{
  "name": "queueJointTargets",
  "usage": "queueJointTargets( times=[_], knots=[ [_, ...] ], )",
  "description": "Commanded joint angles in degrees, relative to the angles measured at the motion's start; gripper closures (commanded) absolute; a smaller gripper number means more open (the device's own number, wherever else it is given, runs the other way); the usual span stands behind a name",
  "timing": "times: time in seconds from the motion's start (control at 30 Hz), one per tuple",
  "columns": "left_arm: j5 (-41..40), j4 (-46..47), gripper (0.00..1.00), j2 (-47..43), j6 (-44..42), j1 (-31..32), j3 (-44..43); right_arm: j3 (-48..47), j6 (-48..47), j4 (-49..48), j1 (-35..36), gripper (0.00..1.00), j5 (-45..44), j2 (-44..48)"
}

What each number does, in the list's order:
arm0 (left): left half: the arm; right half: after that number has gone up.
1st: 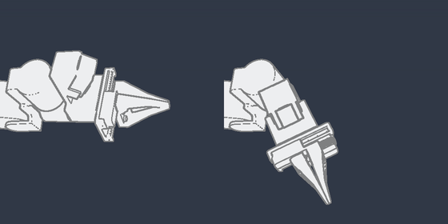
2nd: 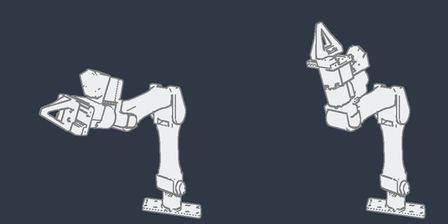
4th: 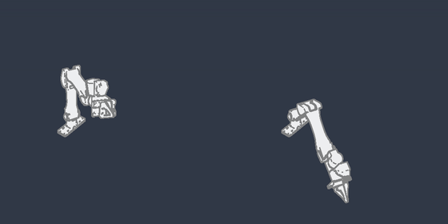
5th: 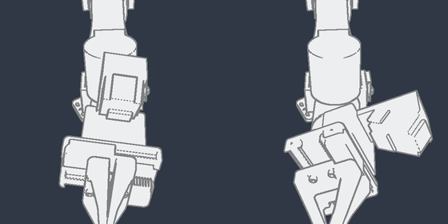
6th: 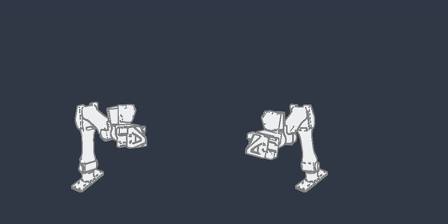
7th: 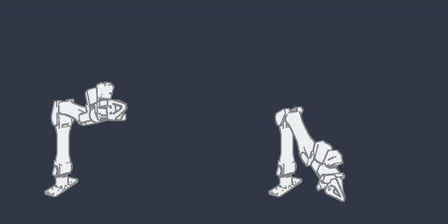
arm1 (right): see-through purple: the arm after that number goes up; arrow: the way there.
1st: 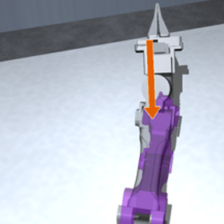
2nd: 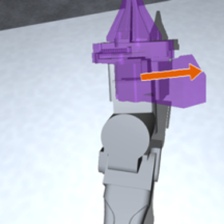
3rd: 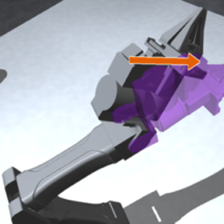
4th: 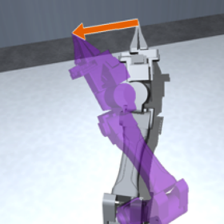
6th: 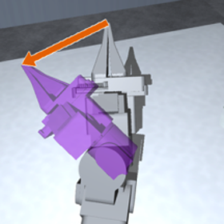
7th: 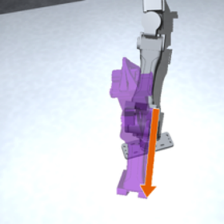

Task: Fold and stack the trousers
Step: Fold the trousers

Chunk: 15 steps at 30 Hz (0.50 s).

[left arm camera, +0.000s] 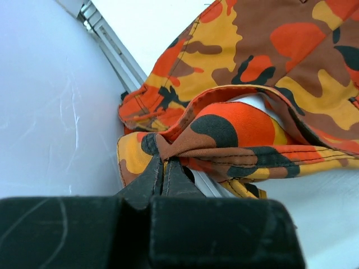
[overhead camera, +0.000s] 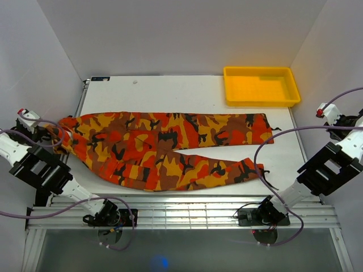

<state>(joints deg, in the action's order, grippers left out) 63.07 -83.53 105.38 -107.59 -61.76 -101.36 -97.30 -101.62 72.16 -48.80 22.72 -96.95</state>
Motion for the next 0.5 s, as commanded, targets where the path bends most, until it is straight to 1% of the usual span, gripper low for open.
queueJointTargets(
  times=[0.0, 0.03, 0.07, 0.1, 0.13, 0.17, 0.2, 0.23, 0.27, 0.3, 0.33, 0.37, 0.4, 0.47],
  knots=[
    [1.9, 4.68, 1.0, -2.71, -1.46, 4.35, 2.29, 0.95, 1.62, -3.45, 3.08, 0.92, 2.15, -1.23],
    [0.23, 5.04, 1.0, -3.6, -2.18, 5.06, 6.57, 3.14, -1.01, -2.56, 3.79, 0.89, 0.59, 0.43],
    [-1.0, 6.52, 1.0, -4.56, -2.45, 5.76, 8.62, 8.82, -2.42, -1.68, 4.75, 0.82, -0.73, 1.49],
    [-2.76, 7.32, 1.0, -5.53, -3.58, 6.55, 10.55, 12.01, -3.83, -1.06, 5.98, 0.76, -1.27, 2.72],
    [-3.56, 8.28, 1.0, -7.37, -3.76, 6.91, 14.05, 15.26, -6.72, -0.54, 6.34, 0.53, -0.93, 5.86],
    [-4.09, 10.55, 1.0, -8.08, -3.59, 7.35, 15.57, 21.47, -7.88, -0.36, 7.48, 0.42, -0.75, 7.63],
    [-4.88, 11.45, 1.0, -8.78, -3.33, 7.7, 16.71, 24.41, -8.67, -0.18, 8.53, 0.34, -0.92, 9.13],
    [-5.49, 11.89, 1.0, -9.49, -3.33, 7.88, 17.51, 27.22, -8.85, -0.87, 9.85, 0.3, -1.62, 12.28],
    [-5.93, 12.16, 1.0, -9.49, -3.33, 8.05, 18.3, 29.77, -8.25, -1.14, 11.17, 0.3, -1.89, 13.61],
    [-6.2, 12.33, 1.0, -9.58, -3.33, 8.32, 18.3, 33.89, -7.11, -1.67, 14.4, 0.29, -2.06, 14.76],
    [-6.29, 12.25, 1.0, -9.5, -3.15, 8.41, 18.3, 35.49, -5.27, -2.37, 16.52, 0.29, -2.24, 16.07],
    [-6.38, 12.25, 1.0, -9.41, -3.15, 8.41, 18.3, 36.55, -3.34, -2.98, 18.54, 0.3, -1.98, 16.26],
    [-6.47, 12.33, 1.0, -9.32, -3.06, 8.67, 18.3, 37.17, 1.55, -2.99, 22.56, 0.3, -1.46, 16.09],
    [-6.38, 12.25, 1.0, -9.32, -2.45, 8.85, 18.13, 36.31, 6.94, -1.07, 26.37, 0.3, 0.74, 13.29]
  ],
)
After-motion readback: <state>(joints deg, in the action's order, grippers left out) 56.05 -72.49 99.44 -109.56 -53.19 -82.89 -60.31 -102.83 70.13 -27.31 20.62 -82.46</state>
